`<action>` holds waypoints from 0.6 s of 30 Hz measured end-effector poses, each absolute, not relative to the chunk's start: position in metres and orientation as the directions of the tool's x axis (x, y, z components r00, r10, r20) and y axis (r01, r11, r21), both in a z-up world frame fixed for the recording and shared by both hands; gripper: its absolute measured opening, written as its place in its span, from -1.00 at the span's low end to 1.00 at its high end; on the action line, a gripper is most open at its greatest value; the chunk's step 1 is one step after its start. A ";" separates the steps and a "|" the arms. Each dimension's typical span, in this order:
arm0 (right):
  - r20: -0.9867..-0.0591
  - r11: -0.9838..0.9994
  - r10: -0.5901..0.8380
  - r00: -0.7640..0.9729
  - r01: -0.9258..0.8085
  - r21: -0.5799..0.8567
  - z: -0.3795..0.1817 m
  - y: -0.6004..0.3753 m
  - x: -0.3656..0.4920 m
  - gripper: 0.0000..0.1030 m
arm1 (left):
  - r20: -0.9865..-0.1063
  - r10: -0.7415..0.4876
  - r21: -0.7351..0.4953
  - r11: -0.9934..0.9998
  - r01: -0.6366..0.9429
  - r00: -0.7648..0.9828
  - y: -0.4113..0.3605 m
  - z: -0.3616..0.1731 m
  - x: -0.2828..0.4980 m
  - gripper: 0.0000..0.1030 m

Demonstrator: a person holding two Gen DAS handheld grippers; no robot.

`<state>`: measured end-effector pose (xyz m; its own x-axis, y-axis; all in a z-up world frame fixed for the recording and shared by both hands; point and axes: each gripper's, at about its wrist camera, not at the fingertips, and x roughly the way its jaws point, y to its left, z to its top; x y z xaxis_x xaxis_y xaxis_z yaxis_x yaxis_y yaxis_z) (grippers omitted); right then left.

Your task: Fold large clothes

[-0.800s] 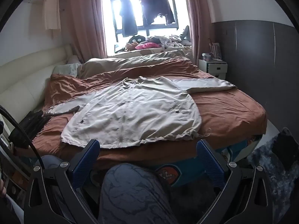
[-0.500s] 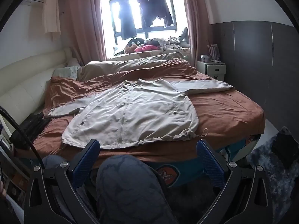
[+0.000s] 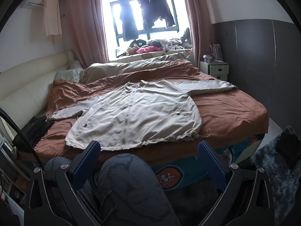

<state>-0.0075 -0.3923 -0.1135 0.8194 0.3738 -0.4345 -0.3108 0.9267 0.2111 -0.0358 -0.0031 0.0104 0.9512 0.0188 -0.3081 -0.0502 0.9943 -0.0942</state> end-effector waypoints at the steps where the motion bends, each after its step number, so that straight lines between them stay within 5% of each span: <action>1: -0.437 0.927 0.373 0.819 -0.312 0.206 -0.113 -0.391 -0.008 1.00 | -0.308 0.017 -0.098 0.994 -0.049 0.951 -0.002 0.010 -0.036 0.99; 18: -0.439 0.926 0.378 0.815 -0.330 0.184 -0.114 -0.386 -0.006 1.00 | -0.300 0.015 -0.134 0.989 -0.058 0.954 0.013 0.005 -0.039 0.99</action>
